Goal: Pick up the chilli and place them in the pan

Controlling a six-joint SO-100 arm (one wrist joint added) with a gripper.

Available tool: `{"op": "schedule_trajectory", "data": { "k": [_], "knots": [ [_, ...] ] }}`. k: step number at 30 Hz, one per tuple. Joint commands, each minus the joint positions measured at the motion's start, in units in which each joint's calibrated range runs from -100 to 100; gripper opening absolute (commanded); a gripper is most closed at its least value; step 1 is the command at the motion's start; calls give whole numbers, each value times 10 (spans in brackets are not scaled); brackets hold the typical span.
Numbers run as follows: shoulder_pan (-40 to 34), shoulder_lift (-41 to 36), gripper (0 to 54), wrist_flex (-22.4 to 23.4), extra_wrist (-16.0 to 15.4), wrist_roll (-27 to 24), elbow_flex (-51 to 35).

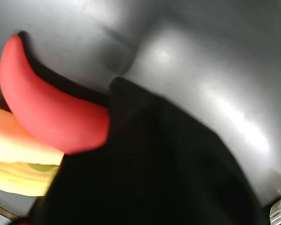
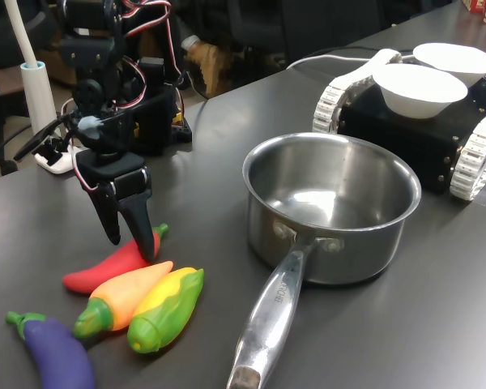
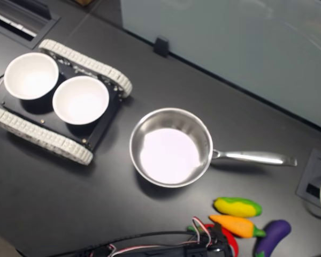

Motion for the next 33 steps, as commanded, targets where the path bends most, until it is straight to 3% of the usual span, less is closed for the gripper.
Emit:
{"op": "schedule_trajectory", "data": {
  "k": [1, 22, 24, 27, 29, 33],
  "knots": [
    [40, -4, 246, -23, 19, 9, -38],
    [52, -5, 81, -63, 25, 14, 19],
    [51, -7, 101, -69, 27, 14, 26],
    [49, -9, 216, -77, 30, 14, 40],
    [48, -9, 256, -81, 33, 14, 45],
    [48, -3, 271, -88, 36, 12, 51]
  ]
}}
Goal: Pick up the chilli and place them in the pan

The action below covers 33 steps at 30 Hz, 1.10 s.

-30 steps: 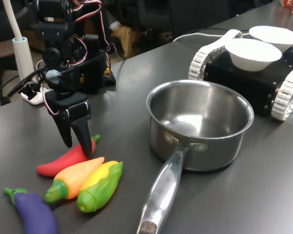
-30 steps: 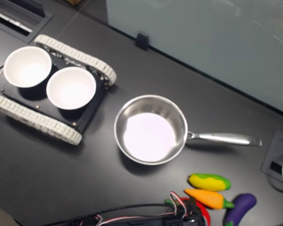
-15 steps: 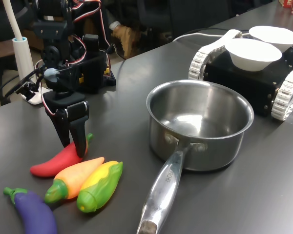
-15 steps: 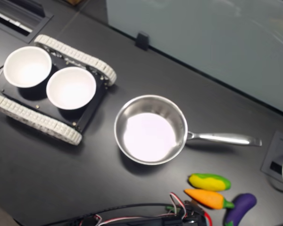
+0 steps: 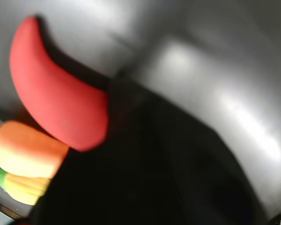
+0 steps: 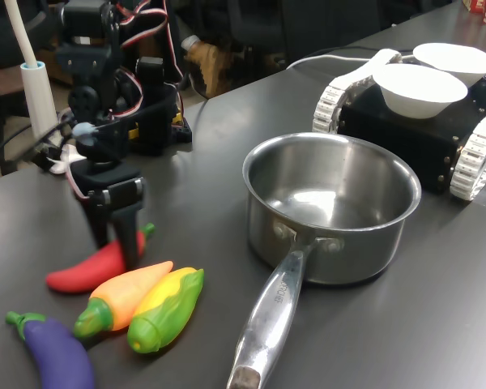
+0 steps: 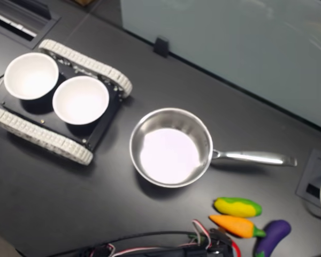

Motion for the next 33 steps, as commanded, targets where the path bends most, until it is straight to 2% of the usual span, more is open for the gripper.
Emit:
{"op": "schedule_trajectory", "data": {
  "k": [1, 3, 5, 8, 9, 19, 29, 33],
  "knots": [
    [32, -1, 268, -19, 21, 3, 5],
    [33, 2, 237, -18, 21, 3, 3],
    [33, 4, 182, -18, 23, 5, 2],
    [32, 4, 35, -19, 23, 5, 1],
    [32, 2, 2, -22, 23, 0, 2],
    [26, -82, 2, -22, 18, -31, -16],
    [-2, -219, 2, -23, -22, -95, -73],
    [-31, -269, 2, -23, -27, -123, -93]
  ]
}}
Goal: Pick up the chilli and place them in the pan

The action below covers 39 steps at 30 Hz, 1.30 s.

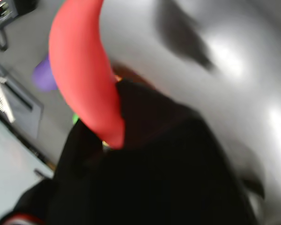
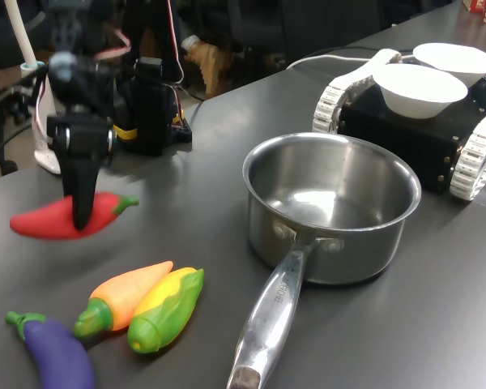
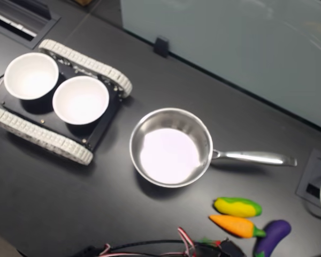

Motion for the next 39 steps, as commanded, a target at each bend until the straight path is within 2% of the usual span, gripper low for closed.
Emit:
{"op": "schedule_trajectory", "data": {
  "k": [1, 4, 12, 22, 29, 39],
  "knots": [
    [-39, -114, 2, -15, -11, -38, -75],
    [-61, -152, 2, -26, -11, -57, -72],
    [-108, -265, 2, -96, -11, -101, -10],
    [-193, -364, 1, -151, -10, -150, 40],
    [-281, -405, 1, -176, -9, -169, 67],
    [-460, -428, 1, -212, -5, -182, 137]
  ]
}}
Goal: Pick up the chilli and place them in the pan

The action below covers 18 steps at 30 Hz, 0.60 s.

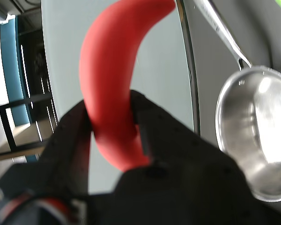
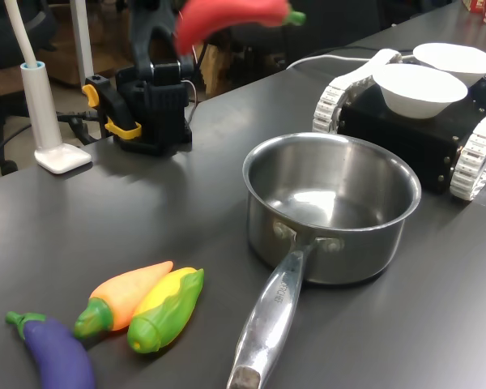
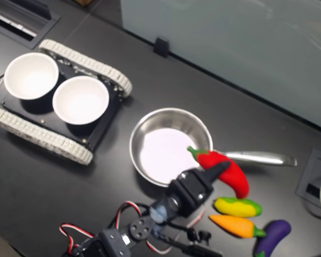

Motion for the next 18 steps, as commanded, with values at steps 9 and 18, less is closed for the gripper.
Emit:
{"op": "schedule_trajectory", "data": {
  "k": [9, 18],
  "knots": [
    [-161, -58, 1, -109, 11, -11, 141],
    [-223, -49, 1, -146, 14, -5, 213]
  ]
}}
